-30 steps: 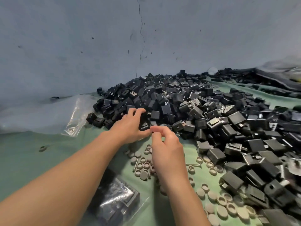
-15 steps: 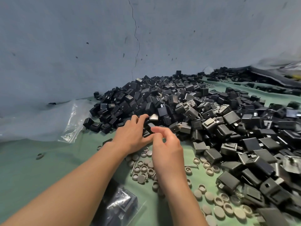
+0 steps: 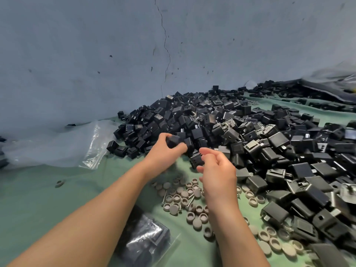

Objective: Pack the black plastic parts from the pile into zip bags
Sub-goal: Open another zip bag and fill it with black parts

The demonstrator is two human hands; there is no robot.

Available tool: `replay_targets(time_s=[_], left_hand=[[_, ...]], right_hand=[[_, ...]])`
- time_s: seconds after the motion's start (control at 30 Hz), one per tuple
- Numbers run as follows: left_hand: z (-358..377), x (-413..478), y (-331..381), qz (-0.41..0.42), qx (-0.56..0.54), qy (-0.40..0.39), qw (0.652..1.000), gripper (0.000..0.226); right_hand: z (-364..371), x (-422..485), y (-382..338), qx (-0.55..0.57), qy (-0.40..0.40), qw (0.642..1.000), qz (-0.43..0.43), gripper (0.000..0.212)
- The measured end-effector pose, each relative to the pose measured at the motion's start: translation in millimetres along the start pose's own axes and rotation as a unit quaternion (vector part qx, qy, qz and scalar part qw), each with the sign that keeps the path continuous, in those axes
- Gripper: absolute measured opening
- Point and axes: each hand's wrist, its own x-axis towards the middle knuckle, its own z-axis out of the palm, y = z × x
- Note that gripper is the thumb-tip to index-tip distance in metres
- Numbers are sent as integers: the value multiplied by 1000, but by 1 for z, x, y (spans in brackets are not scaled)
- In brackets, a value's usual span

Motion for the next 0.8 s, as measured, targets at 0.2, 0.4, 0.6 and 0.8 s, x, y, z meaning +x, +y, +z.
replay_targets(time_s=[0.2,0.4,0.6,0.8], left_hand=[[-59,-52,11,-90,-551,-179,810,55],[-108,-143,7,-85,-586,-141,794,47],[-165,-255,-28,-54,-632,-9,773,45],[-195,-346,-70,-57,-709,114,694,60]], right_hand=[[-7,-15,-13,57,-16,997,50,29],[-1,-53,-17,-23,-73,997,-26,26],[31,-128,-22,-253,-254,898,-254,13],[65,-221,-33,-389,-408,747,-352,47]])
